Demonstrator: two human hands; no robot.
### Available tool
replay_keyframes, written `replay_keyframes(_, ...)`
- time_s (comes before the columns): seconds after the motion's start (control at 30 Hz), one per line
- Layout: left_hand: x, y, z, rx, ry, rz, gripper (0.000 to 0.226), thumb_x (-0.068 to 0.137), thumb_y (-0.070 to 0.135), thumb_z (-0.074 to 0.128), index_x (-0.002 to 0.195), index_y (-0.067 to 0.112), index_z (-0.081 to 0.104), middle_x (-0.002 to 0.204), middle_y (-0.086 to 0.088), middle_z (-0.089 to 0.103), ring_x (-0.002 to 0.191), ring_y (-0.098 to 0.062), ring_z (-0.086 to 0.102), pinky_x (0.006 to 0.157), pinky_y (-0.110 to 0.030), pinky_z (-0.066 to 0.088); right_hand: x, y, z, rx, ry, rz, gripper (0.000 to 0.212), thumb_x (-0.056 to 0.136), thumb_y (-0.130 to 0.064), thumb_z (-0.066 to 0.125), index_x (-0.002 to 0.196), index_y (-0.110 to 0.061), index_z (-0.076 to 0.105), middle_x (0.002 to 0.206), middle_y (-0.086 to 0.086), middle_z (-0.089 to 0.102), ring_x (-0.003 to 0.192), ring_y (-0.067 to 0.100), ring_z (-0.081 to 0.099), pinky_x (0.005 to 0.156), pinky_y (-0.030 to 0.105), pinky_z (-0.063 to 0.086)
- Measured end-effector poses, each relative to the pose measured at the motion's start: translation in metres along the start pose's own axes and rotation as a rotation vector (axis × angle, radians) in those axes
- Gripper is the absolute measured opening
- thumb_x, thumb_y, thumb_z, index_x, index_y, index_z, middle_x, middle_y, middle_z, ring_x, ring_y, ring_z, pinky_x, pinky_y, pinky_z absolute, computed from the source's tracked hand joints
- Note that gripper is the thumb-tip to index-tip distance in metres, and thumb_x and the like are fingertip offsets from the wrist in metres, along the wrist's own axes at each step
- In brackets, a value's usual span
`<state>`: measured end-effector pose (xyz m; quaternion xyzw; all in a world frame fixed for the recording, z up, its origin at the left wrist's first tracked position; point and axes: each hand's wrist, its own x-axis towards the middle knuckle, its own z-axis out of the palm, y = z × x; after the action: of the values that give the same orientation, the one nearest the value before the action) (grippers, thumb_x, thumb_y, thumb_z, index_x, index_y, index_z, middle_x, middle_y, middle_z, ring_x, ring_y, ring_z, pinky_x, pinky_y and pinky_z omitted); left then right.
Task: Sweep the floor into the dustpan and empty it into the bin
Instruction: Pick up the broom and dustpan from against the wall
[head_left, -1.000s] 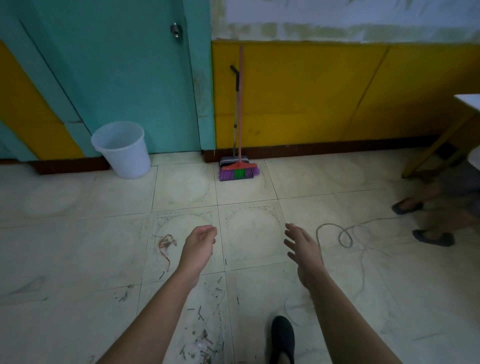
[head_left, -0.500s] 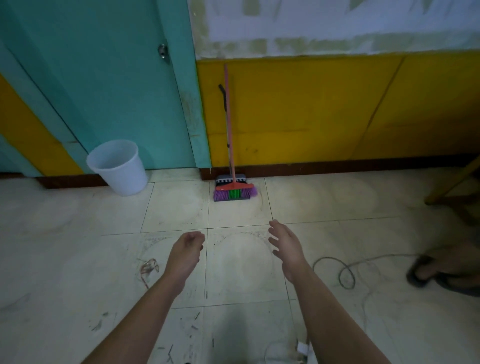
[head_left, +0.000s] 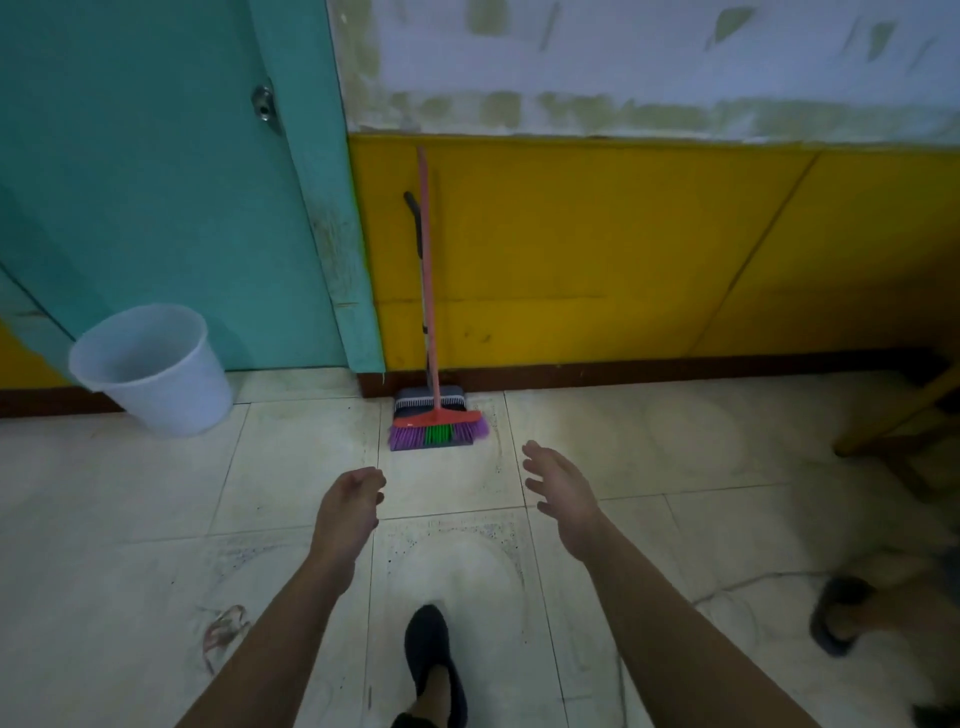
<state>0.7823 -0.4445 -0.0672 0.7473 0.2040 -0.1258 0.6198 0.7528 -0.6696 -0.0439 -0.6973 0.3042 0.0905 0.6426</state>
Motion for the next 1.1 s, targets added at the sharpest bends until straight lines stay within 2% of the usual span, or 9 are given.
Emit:
replay_keyframes(0.1,0.064,0.030,0.010,0.013,-0.028,-0.041,0.011,0.097,0.025,0.048,0.099,0.018,0.057,0.112,-0.006,0.060,0.107,-0.023,0.056,0.095,-0.045,0.047,0.060,-0.039,0.011,-0.048,-0.011,0.018,0.050,0.095,-0.048,0.044,0.133,-0.016,0.051,0.130,0.004,0.055,0.110,0.021,0.053,0.093,0.035,0.041)
replay_keyframes(0.17,0.097,0.049,0.012,0.025,-0.034,-0.054,0.015,0.097,0.027,0.048,0.104,0.017,0.057,0.110,-0.005,0.061,0.106,-0.024,0.057,0.097,-0.046,0.048,0.089,-0.064,0.020,-0.056,-0.030,0.033,0.051,0.095,-0.049,0.045,0.132,-0.016,0.051,0.126,0.004,0.055,0.108,0.022,0.053,0.089,0.034,0.041)
replay_keyframes(0.33,0.186,0.112,0.016,0.129,-0.067,0.014,0.018,0.097,0.024,0.047,0.080,0.027,0.053,0.089,0.004,0.060,0.100,-0.021,0.057,0.099,-0.050,0.046,0.168,-0.120,0.045,-0.057,-0.044,0.039,0.050,0.097,-0.048,0.041,0.134,-0.016,0.049,0.124,0.002,0.054,0.111,0.022,0.051,0.094,0.038,0.041)
replay_keyframes(0.5,0.259,0.164,0.023,0.161,-0.020,0.012,0.028,0.097,0.032,0.047,0.119,0.019,0.058,0.119,-0.001,0.062,0.111,-0.020,0.058,0.100,-0.048,0.047,0.234,-0.172,0.075,-0.078,-0.037,0.028,0.051,0.095,-0.049,0.043,0.135,-0.017,0.048,0.133,0.005,0.055,0.120,0.024,0.052,0.105,0.044,0.040)
replay_keyframes(0.73,0.361,0.222,0.052,0.184,-0.040,0.045,0.018,0.095,0.034,0.051,0.111,0.026,0.055,0.115,0.001,0.062,0.109,-0.018,0.058,0.099,-0.045,0.047,0.339,-0.232,0.111,-0.052,-0.112,0.002,0.032,0.094,-0.048,0.047,0.116,-0.026,0.058,0.122,0.002,0.058,0.114,0.023,0.054,0.104,0.046,0.041)
replay_keyframes(0.87,0.427,0.260,0.080,0.207,-0.026,0.030,0.026,0.094,0.035,0.050,0.117,0.025,0.056,0.120,0.000,0.061,0.109,-0.018,0.057,0.096,-0.042,0.049,0.409,-0.276,0.123,0.008,-0.158,0.016,0.018,0.097,-0.036,0.048,0.080,-0.032,0.052,0.114,0.013,0.061,0.108,0.028,0.057,0.096,0.042,0.045)
replay_keyframes(0.93,0.459,0.278,0.095,0.301,-0.032,0.018,0.033,0.095,0.032,0.050,0.126,0.020,0.056,0.124,-0.001,0.058,0.111,-0.018,0.056,0.091,-0.036,0.049,0.445,-0.296,0.125,0.033,-0.174,0.025,0.011,0.096,-0.036,0.050,0.091,-0.028,0.054,0.114,0.010,0.060,0.104,0.025,0.057,0.091,0.038,0.046)
replay_keyframes(1.0,0.486,0.290,0.106,0.435,-0.066,0.073,0.038,0.096,0.028,0.052,0.133,0.017,0.053,0.130,-0.002,0.056,0.113,-0.017,0.053,0.086,-0.028,0.046,0.475,-0.310,0.129,-0.001,-0.210,-0.031,0.027,0.094,-0.040,0.052,0.114,-0.021,0.056,0.119,0.002,0.058,0.104,0.019,0.054,0.087,0.033,0.043)
replay_keyframes(1.1,0.535,0.312,0.117,0.765,-0.136,0.300,0.049,0.095,0.023,0.057,0.142,0.017,0.044,0.145,-0.005,0.044,0.131,-0.024,0.043,0.103,-0.032,0.039,0.520,-0.337,0.137,-0.227,-0.184,-0.174,0.056,0.090,-0.048,0.055,0.135,-0.014,0.048,0.129,-0.002,0.056,0.114,0.017,0.053,0.089,0.030,0.044)
